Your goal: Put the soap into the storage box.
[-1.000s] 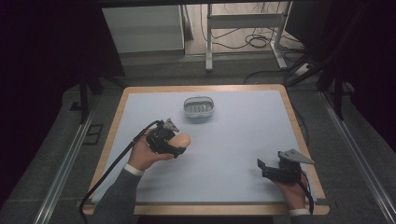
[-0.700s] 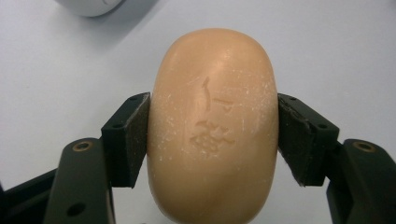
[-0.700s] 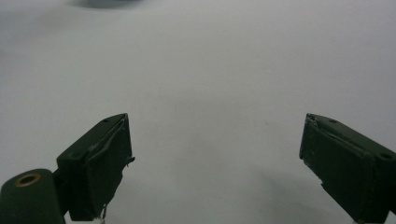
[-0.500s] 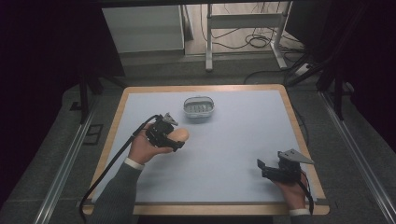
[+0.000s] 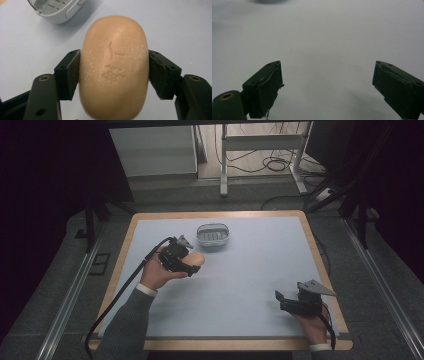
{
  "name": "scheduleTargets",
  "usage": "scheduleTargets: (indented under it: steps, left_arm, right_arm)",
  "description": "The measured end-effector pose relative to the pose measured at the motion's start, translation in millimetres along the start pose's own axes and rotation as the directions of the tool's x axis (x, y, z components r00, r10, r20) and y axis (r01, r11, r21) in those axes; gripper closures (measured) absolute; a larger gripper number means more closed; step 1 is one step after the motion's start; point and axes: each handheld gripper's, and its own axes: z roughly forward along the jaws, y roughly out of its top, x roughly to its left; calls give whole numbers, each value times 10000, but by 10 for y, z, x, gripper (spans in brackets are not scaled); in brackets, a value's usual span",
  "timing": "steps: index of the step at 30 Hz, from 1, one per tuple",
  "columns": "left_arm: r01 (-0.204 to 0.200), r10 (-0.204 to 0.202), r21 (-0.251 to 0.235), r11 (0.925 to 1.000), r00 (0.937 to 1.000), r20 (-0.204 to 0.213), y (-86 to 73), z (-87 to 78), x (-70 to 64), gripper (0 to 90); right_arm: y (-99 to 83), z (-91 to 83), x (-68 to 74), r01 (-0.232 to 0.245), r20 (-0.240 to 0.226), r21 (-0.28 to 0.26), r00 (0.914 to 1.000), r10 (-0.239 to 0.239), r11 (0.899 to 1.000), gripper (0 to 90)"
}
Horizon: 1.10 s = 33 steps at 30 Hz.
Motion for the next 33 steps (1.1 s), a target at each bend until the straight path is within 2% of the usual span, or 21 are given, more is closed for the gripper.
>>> scheduleTargets:
  steps: [7,10,30,33]
  left_arm:
    - [-143,143,46,9999,9999,-93,91,-14,20,321]
    - [-67,67,10,10000,10000,-24,118,-10,37,322]
    - [-235,239,133,9996,9992,-307,319,60,130,322]
    - [-95,95,24,10000,9998,-182,352,72,160,322]
  right_arm:
    - [-1,0,-2,-21,-6,-12,10000,21,10000,92]
    - [-1,-1,3,16,3,-21,10000,-16,10000,92]
    - [-2,-4,0,-13,-3,-60,10000,13,10000,93]
    - [-1,-2,1,-9,11,-34,10000,9,10000,93]
